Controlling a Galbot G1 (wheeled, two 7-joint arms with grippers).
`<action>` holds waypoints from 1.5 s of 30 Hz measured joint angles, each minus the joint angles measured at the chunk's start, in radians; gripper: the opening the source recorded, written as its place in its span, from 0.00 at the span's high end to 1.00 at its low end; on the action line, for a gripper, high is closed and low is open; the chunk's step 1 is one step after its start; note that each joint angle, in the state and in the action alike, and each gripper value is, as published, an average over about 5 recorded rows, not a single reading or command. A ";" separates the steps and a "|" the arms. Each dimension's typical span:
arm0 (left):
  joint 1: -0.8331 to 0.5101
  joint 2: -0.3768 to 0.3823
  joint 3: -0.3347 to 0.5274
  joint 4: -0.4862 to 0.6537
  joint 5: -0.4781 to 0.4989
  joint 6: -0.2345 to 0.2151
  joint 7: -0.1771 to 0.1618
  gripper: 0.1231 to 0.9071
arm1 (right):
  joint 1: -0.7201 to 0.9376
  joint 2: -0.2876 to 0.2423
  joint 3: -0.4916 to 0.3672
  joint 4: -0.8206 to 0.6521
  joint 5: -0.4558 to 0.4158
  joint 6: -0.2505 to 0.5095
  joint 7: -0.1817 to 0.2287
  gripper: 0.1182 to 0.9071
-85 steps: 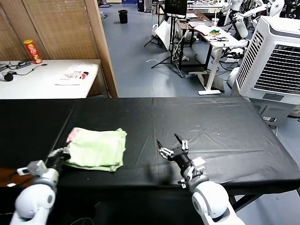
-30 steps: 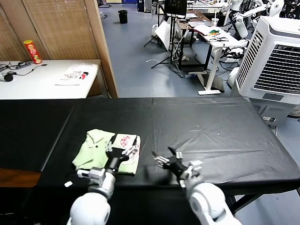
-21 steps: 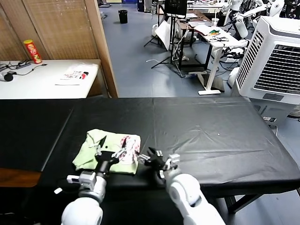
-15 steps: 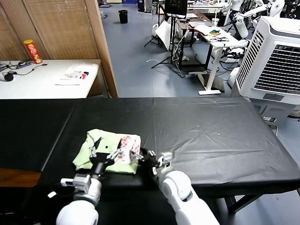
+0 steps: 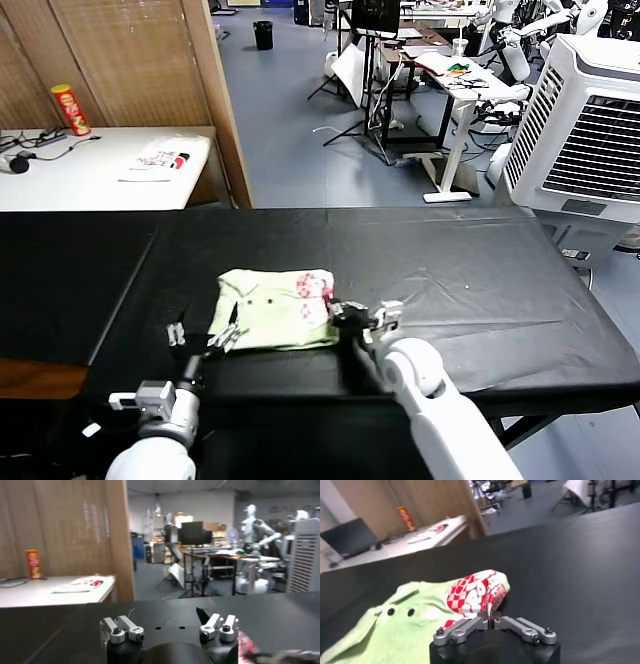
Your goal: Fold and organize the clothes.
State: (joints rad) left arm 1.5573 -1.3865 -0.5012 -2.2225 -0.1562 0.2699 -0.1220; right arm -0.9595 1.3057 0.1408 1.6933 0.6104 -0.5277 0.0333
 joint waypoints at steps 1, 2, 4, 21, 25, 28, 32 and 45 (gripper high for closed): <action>0.003 0.003 0.000 0.000 -0.007 -0.002 0.001 0.14 | -0.003 -0.019 0.004 0.009 0.000 -0.001 -0.001 0.94; 0.006 0.006 0.000 0.001 -0.015 -0.005 0.002 0.14 | -0.008 -0.038 0.008 0.020 -0.003 -0.001 -0.005 0.90; 0.012 0.013 0.000 0.006 -0.031 -0.016 0.004 0.14 | -0.022 -0.074 0.016 0.047 -0.015 0.001 -0.016 0.78; 0.097 0.080 -0.009 -0.013 -0.100 -0.065 -0.082 0.14 | -0.335 -0.224 0.104 0.342 -0.293 0.283 0.019 0.14; 0.178 0.117 -0.037 -0.051 -0.122 -0.080 -0.108 0.14 | -0.459 -0.225 0.136 0.400 -0.347 0.368 0.066 0.14; 0.240 0.141 -0.056 -0.077 -0.129 -0.085 -0.112 0.14 | -0.555 -0.216 0.165 0.441 -0.399 0.422 0.103 0.14; 0.320 0.168 -0.081 -0.109 -0.138 -0.092 -0.092 0.14 | -0.675 -0.197 0.206 0.491 -0.468 0.474 0.149 0.14; 0.503 0.202 -0.168 -0.153 -0.211 -0.079 -0.067 0.14 | -1.004 -0.144 0.266 0.638 -0.511 0.455 0.272 0.14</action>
State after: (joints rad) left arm 2.0601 -1.1840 -0.6697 -2.3753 -0.3675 0.1905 -0.1890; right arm -1.9632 1.1615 0.4064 2.3309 0.0998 -0.0726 0.3048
